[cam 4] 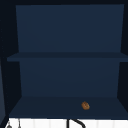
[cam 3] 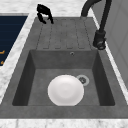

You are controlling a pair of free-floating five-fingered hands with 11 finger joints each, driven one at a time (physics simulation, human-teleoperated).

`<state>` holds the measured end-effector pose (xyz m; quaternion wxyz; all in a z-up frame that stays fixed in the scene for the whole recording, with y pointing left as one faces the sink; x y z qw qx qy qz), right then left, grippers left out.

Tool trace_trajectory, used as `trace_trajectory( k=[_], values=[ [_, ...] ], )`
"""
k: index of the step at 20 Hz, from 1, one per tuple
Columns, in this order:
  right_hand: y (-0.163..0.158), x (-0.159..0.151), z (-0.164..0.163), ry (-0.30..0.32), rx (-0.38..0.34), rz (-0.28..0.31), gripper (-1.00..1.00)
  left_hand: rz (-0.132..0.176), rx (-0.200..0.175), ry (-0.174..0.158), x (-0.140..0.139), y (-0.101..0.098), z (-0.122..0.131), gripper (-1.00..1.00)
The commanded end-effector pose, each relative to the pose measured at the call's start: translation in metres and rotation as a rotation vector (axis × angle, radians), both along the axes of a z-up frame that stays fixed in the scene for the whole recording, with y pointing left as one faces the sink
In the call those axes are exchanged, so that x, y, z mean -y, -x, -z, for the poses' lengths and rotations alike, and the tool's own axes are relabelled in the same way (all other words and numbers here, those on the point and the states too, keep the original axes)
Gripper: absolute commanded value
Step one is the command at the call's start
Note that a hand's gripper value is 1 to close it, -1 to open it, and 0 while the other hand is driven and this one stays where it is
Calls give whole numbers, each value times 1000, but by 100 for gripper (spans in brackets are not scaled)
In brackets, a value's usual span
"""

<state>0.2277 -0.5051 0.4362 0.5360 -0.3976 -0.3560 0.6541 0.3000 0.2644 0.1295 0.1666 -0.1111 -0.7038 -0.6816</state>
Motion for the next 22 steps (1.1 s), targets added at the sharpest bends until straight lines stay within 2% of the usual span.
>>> trace_trajectory(
  k=[1,5,9,13,18,22],
  values=[
    [-25,-2,6,41,21,39,-100,0,0,0,0,0,0,0],
    [-54,-2,14,53,55,44,-100,0,0,0,0,0,0,0],
    [-77,1,30,70,53,41,-100,0,0,0,0,0,0,0],
    [-95,4,47,58,-26,35,-100,0,0,0,0,0,0,0],
    [-119,14,69,35,-74,30,-100,0,0,0,0,0,0,0],
    [-139,17,80,33,-151,45,-100,0,0,0,0,0,0,0]
  ],
)
